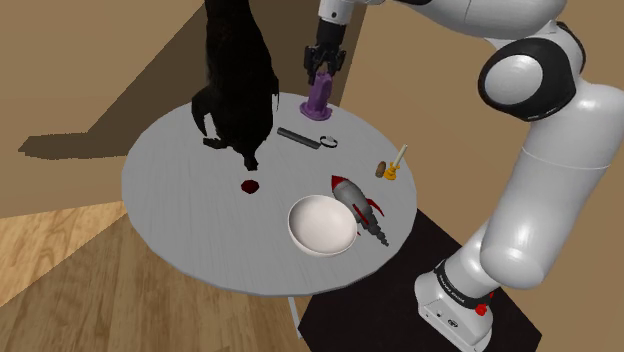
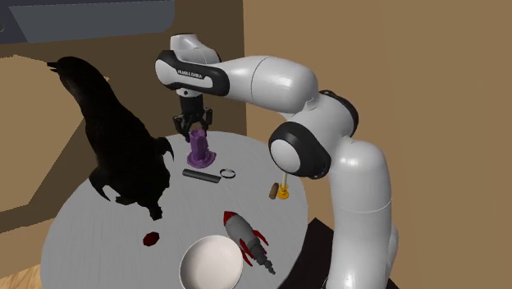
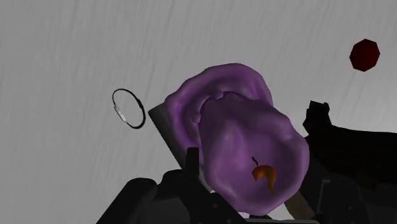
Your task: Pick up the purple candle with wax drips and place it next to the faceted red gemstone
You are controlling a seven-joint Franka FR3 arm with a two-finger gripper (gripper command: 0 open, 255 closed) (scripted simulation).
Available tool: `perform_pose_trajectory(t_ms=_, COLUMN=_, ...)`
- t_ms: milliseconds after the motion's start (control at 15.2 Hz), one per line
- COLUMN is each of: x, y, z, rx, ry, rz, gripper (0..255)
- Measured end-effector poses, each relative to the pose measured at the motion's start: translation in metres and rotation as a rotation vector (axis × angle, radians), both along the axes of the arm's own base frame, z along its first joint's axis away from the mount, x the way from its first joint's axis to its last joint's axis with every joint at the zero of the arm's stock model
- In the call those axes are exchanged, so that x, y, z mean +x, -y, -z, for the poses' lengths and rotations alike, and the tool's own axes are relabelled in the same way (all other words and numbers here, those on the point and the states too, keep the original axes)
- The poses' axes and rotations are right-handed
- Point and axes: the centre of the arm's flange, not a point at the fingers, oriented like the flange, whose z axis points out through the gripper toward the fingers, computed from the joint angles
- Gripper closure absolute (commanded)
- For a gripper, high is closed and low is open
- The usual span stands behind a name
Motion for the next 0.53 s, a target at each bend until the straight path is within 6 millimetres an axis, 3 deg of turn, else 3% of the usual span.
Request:
perform_pose_trajectory(t_ms=396, x=-0.017, y=-0.071, z=-0.024, rx=0.0, ry=0.0, rz=0.0, gripper=255)
perform_pose_trajectory(t_ms=528, x=-0.017, y=-0.081, z=-0.022, rx=0.0, ry=0.0, rz=0.001, gripper=255)
